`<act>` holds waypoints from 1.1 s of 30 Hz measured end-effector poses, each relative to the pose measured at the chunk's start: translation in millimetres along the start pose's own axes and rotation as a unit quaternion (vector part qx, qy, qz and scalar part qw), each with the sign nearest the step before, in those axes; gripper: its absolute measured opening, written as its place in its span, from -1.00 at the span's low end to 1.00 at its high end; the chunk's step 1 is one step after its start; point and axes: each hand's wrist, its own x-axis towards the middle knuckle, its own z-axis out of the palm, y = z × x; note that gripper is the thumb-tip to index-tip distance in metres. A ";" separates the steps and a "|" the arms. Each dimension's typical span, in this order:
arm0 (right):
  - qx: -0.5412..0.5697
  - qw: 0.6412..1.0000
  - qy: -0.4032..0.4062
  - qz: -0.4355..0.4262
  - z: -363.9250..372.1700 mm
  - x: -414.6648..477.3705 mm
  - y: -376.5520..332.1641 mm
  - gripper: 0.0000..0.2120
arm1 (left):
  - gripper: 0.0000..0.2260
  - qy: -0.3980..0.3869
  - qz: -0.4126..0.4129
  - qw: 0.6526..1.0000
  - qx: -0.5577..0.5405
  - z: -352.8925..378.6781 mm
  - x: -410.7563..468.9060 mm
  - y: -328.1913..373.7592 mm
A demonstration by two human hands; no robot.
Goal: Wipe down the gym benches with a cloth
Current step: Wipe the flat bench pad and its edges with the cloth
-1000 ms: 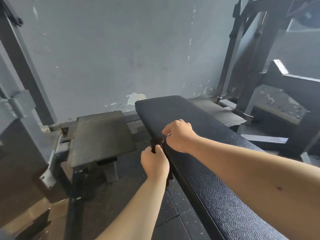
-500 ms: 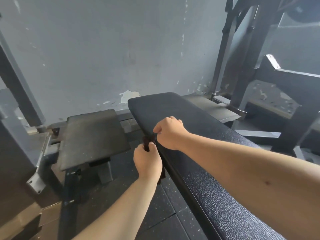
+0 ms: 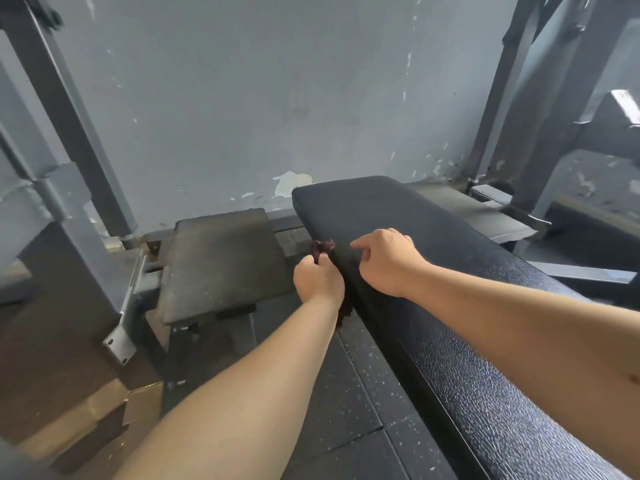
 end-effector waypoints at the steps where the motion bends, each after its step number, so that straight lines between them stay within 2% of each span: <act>1: -0.003 1.000 -0.003 -0.001 -0.7 0.3 0.7 -0.46 | -0.69 0.002 -0.001 1.000 -0.009 1.1 -2.2 -2.1; 5: 0.001 1.000 -0.004 -0.004 0.5 2.3 2.0 -0.53 | -0.76 -0.001 -0.007 0.999 -0.040 2.7 -34.3 -21.8; 11: 0.005 1.000 -0.010 -0.016 1.9 5.8 -12.6 -0.59 | -0.80 -0.025 0.006 1.000 0.014 -6.6 -80.9 -38.4; 15: 0.019 1.000 -0.003 -0.021 5.2 10.3 -13.3 -0.59 | -0.80 -0.014 0.009 1.000 0.014 -2.2 -61.0 -33.5; 20: 0.049 0.999 0.011 -0.004 7.5 17.8 2.3 -0.58 | -0.77 0.024 -0.027 0.999 -0.024 10.1 -21.1 -23.1; 25: 0.084 0.996 0.016 0.023 4.4 10.7 14.0 -0.63 | -0.80 0.009 -0.040 0.998 -0.044 1.9 -61.3 -28.9; 29: 0.115 0.992 0.001 0.046 -1.7 -1.1 5.7 -0.62 | -0.83 0.005 -0.024 0.999 0.021 -10.1 -114.0 -31.8; 33: 0.121 0.991 -0.005 0.053 -6.4 -21.8 2.8 -0.62 | -0.78 0.009 -0.031 0.999 0.030 -10.6 -110.8 -28.0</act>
